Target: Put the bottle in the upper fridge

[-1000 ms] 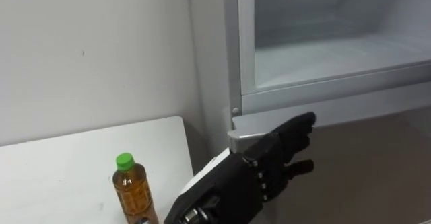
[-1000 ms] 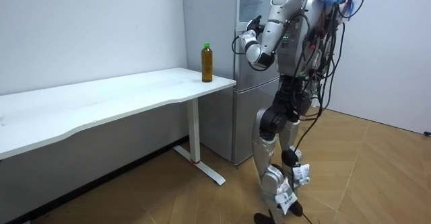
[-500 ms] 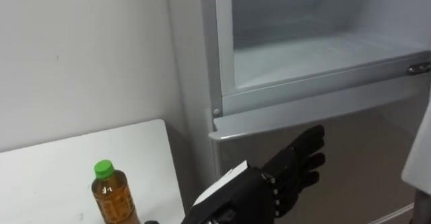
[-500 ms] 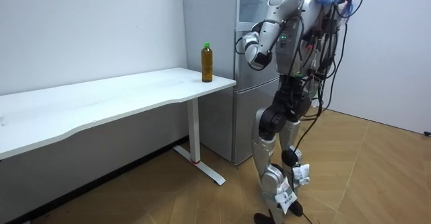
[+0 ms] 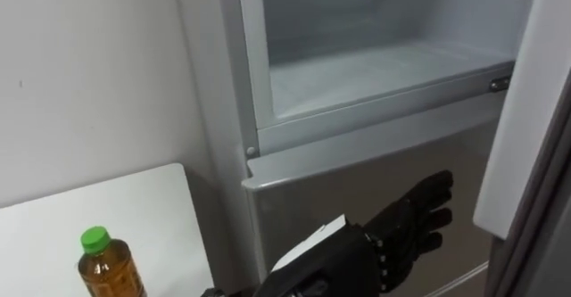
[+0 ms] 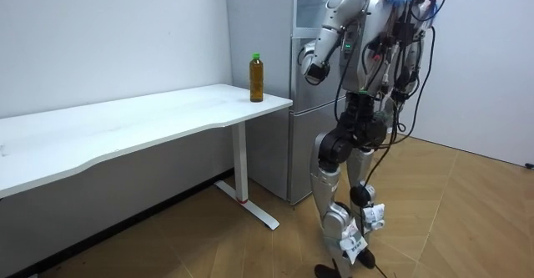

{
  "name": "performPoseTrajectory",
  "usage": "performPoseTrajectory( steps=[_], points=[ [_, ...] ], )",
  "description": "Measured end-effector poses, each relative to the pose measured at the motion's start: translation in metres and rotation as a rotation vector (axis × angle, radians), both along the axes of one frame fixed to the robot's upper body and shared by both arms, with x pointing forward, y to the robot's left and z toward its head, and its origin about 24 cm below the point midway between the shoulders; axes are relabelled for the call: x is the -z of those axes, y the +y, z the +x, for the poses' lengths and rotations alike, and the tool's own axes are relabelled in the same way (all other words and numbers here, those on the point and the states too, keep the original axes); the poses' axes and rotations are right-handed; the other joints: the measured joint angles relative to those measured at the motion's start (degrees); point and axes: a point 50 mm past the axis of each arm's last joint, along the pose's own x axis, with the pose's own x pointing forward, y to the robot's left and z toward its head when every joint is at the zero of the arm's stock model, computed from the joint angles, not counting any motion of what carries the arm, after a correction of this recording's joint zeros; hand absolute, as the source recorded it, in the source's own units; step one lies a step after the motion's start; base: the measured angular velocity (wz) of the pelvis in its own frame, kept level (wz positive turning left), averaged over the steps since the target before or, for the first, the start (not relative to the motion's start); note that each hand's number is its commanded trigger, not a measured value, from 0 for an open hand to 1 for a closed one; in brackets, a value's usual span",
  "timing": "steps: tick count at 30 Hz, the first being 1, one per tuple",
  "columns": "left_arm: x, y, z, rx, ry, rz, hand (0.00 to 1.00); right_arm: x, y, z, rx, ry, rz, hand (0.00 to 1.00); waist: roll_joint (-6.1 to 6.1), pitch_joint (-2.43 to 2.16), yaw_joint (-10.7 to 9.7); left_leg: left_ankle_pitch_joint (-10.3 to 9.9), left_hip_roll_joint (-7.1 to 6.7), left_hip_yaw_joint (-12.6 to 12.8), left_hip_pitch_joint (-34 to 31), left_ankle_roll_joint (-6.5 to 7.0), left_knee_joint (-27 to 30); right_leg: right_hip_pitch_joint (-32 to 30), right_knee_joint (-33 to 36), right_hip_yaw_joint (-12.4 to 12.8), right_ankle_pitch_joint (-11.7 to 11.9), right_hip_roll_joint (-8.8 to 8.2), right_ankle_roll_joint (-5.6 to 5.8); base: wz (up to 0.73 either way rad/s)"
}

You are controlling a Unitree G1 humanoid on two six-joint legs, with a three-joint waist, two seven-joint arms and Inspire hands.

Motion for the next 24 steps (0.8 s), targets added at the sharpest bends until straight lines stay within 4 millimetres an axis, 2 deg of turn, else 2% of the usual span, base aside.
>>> performPoseTrajectory(
  steps=[7,11,13,19,24],
  points=[
    [-0.005,-0.002,0.002,0.007,-0.019,-0.008,0.00,0.000,-0.002,0.001,0.001,-0.001,-0.003,0.00,0.06,-0.03,-0.8,0.0,0.37,2.9,0.2,0.00,0.0,-1.0,0.2,2.7,0.2,0.81,-0.34,-0.24],
    [-0.004,-0.002,0.002,0.009,-0.013,-0.012,0.00,-0.001,-0.002,0.001,0.002,-0.002,-0.003,0.00,0.07,-0.03,-1.3,0.0,0.60,3.4,0.4,-0.01,0.0,-1.3,0.2,4.3,0.4,0.86,-0.54,-0.19],
    [-0.005,-0.002,0.002,0.010,-0.012,-0.016,0.00,-0.001,-0.002,0.002,0.002,-0.005,0.001,0.00,0.13,-0.07,-1.4,0.0,0.81,4.5,0.4,-0.02,0.0,-1.8,0.2,4.5,0.5,1.01,-0.66,-0.15],
    [-0.006,-0.003,0.007,0.009,-0.017,-0.009,0.00,-0.001,-0.004,0.002,-0.002,0.002,0.016,0.00,0.20,-0.08,-2.4,0.0,1.24,5.4,0.4,-0.04,0.0,-1.9,0.2,5.1,0.7,1.43,-0.98,-0.04],
    [-0.019,-0.009,0.014,0.030,-0.061,0.010,0.00,-0.002,-0.008,0.003,-0.001,0.008,0.006,0.00,0.79,0.05,-2.7,-0.4,1.63,6.0,0.5,-0.74,0.5,-2.0,0.2,5.8,0.8,1.79,-1.13,-0.08]
  ],
)
